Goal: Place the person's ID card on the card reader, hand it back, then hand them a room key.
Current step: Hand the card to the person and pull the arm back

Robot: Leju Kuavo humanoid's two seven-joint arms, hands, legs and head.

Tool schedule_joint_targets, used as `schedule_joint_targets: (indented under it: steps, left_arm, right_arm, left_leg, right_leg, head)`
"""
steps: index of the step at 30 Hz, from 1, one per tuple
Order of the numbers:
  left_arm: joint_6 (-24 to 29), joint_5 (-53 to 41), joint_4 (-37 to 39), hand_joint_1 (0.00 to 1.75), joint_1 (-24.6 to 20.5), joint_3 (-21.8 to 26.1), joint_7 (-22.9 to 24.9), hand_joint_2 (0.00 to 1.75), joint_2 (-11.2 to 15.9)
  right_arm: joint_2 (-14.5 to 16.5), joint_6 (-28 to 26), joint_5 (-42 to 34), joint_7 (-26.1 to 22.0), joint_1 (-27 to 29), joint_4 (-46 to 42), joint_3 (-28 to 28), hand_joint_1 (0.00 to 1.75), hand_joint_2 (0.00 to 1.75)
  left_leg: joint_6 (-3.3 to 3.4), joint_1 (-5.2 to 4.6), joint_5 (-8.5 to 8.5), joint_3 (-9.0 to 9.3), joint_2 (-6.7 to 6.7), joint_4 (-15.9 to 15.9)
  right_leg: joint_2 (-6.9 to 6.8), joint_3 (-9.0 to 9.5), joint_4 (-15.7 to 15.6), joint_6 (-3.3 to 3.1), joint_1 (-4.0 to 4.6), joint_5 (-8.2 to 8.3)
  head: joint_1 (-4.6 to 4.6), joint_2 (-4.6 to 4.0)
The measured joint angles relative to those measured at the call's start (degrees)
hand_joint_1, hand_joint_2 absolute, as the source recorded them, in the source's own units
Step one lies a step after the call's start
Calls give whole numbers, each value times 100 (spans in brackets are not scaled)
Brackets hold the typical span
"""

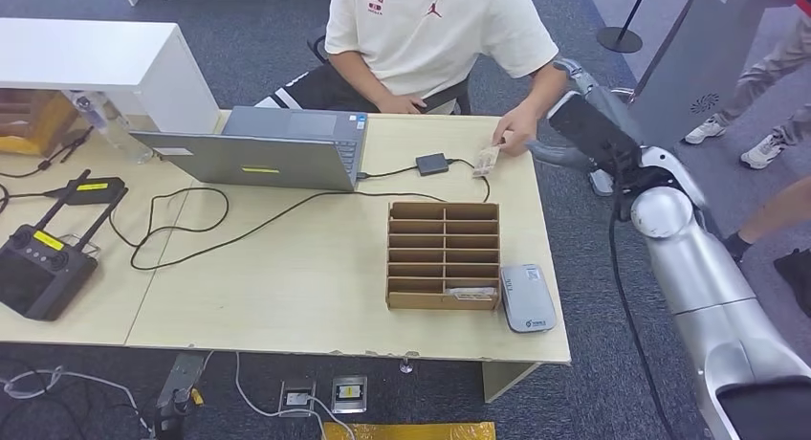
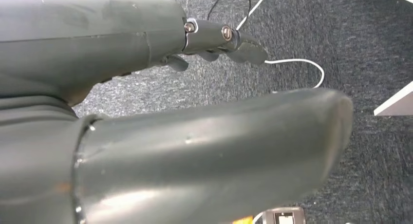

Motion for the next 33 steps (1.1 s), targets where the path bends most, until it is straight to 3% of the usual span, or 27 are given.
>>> schedule_joint_targets:
  steps: [3,6,10,17,25,33]
  left_arm:
    - [55,142,-4,0,55,-7,-75,0,28]
    - [49,129,-22,0,31,-10,115,0,57]
    - [115,101,-69,0,22,-11,191,0,100]
    - [288,123,-61,0,216,-13,-264,0,64]
    - [293,80,-38,0,216,-13,-269,0,-15]
    - [327,80,-15,0,208,-13,-262,0,-78]
  right_arm:
    - [-281,846,-2078,883,908,-1664,-557,0,175]
    - [-353,1001,-2544,1168,1293,-2381,-752,0,175]
    - [-490,1017,-2530,1416,1738,-3166,-932,0,175]
    - [-764,842,-1962,1902,2872,-4417,-1035,0,175]
    - [-924,454,-1813,1398,3746,-4895,-978,0,175]
    - [-1145,538,-1791,1521,4129,-5029,-806,0,175]
  left_leg:
    - [-1,1,-1,2,0,0]
    - [-1,1,-1,3,1,0]
    - [-2,3,-1,6,2,0]
    - [-10,3,-9,1,2,-1]
    - [-12,4,-10,0,2,-2]
    - [-12,4,-10,-1,2,-2]
  right_leg:
    - [1,-1,-2,0,1,0]
    - [2,-1,-2,0,1,0]
    - [4,1,-2,0,3,0]
    - [3,-2,-5,-1,3,-2]
    - [4,-2,-5,-2,4,-3]
    - [4,-2,-5,-2,4,-3]
  head:
    - [1,0]
    - [0,0]
    - [-1,0]
    - [0,0]
    - [0,0]
    - [-1,0]
